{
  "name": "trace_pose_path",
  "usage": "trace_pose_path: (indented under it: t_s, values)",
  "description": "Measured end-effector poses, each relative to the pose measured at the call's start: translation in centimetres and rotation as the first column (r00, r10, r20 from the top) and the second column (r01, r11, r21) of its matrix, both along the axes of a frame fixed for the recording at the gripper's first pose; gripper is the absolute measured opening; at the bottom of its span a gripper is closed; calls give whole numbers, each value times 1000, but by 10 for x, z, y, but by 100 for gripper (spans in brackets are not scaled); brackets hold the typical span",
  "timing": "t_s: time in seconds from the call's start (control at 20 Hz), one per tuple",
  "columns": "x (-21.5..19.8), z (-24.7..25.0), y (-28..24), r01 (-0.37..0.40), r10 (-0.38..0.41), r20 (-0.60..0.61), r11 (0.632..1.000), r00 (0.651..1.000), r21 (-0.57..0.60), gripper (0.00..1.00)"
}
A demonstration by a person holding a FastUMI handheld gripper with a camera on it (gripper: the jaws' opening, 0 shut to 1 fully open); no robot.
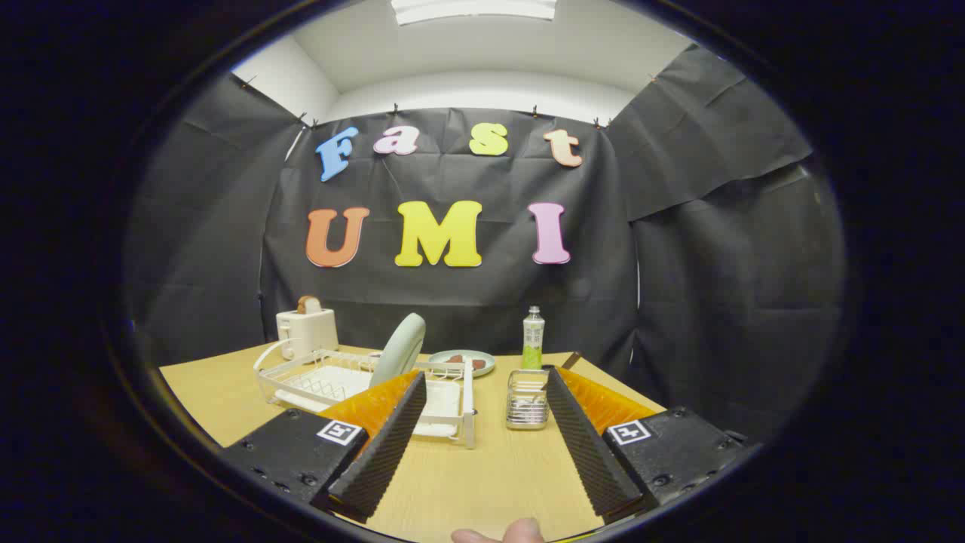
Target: Take the plate from the dish rack, then take the spoon from the basket and place it into the plate.
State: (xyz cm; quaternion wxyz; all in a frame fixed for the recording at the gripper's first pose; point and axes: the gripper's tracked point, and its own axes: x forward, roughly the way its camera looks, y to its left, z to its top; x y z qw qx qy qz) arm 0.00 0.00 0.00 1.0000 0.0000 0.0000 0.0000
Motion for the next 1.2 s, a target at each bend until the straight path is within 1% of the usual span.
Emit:
trace_pose_path:
  t_s: [0.2,0.55,0.9,1.2]
  values:
    - [1,-4,0,-2,2,-8,1000,1000,0,100]
    - [0,0,-5,19,-19,24,1000,1000,7,100]
    - [2,-4,-7,26,-26,8,1000,1000,11,100]
    - [11,-7,4,1,-1,-6,1000,1000,8,100]
